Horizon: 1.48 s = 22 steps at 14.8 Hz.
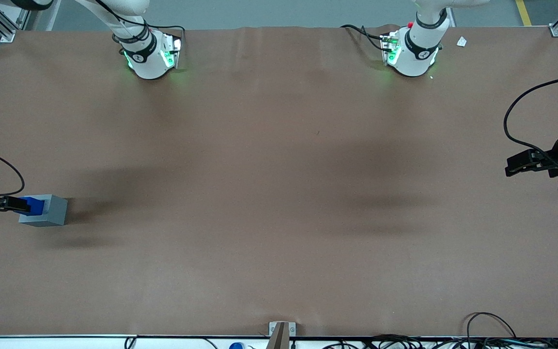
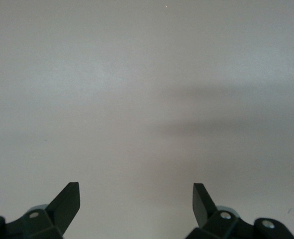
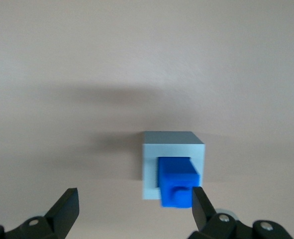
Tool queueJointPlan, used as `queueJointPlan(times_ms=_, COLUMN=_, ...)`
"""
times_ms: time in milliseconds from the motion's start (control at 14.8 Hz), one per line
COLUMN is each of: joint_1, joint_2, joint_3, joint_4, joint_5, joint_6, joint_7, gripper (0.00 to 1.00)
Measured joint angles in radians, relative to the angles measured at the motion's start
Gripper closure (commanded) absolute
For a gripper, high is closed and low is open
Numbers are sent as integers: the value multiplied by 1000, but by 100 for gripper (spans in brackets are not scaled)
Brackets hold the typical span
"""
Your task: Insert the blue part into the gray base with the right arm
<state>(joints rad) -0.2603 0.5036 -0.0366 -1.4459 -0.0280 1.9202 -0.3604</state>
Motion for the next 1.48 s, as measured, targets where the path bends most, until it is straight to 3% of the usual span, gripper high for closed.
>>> queueJointPlan(times_ms=606, joint_1=192, joint_2=-175, joint_3=4, joint_4=-2, joint_5=40, joint_6=-140, joint_7=302, gripper=0)
queueJointPlan(times_ms=1212, joint_1=238, joint_2=-379, joint_3=4, joint_4=-52, joint_5=47, joint_6=-235, joint_7=327, gripper=0)
queueJointPlan(times_ms=1482, joint_1=240, joint_2=-404, joint_3=4, joint_4=-65, joint_5=47, joint_6=-244, joint_7=328, gripper=0)
